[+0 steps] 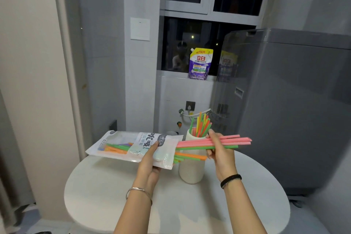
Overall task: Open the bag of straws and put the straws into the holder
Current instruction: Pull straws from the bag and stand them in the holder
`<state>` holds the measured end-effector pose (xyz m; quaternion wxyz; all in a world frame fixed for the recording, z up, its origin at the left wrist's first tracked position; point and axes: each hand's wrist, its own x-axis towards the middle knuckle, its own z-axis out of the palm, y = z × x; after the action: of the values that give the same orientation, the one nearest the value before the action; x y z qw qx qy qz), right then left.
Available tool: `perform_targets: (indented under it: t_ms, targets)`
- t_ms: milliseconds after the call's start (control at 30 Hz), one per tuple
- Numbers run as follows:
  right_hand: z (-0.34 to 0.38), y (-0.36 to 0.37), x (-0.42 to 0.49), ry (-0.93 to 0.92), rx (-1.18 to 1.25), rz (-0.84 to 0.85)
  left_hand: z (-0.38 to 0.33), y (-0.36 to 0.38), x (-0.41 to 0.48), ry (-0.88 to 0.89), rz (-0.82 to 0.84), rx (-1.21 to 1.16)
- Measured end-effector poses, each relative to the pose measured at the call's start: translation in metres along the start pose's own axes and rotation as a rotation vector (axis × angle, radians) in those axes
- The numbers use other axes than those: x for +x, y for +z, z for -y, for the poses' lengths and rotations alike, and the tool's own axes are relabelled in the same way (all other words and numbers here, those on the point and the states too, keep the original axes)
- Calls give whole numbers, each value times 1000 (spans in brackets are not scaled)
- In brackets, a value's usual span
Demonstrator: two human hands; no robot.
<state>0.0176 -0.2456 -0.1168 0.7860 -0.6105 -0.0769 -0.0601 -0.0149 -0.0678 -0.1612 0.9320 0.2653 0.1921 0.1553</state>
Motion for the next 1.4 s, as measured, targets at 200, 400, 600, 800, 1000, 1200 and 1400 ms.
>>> perform_targets:
  t_ms: [200,400,600,800,1000,1200,1400]
  targets:
    - [-6,18,-2,94,-172,104,12,9,-6,-45,52,57]
    - [16,27,13,54,356,69,11,9,-4,-53,46,-15]
    - [60,32,44,-43,512,54,6,6,2,-18,6,-37]
    - [98,38,71,-113,363,0,5,8,7,-9,-27,-67]
    - [106,42,91,-144,132,-61,9,9,9,-9,-34,-68]
    - [106,42,103,-194,111,-85,10,10,10,8,-28,-63]
    - [88,48,105,-176,29,-34,11,11,11,21,-40,-78]
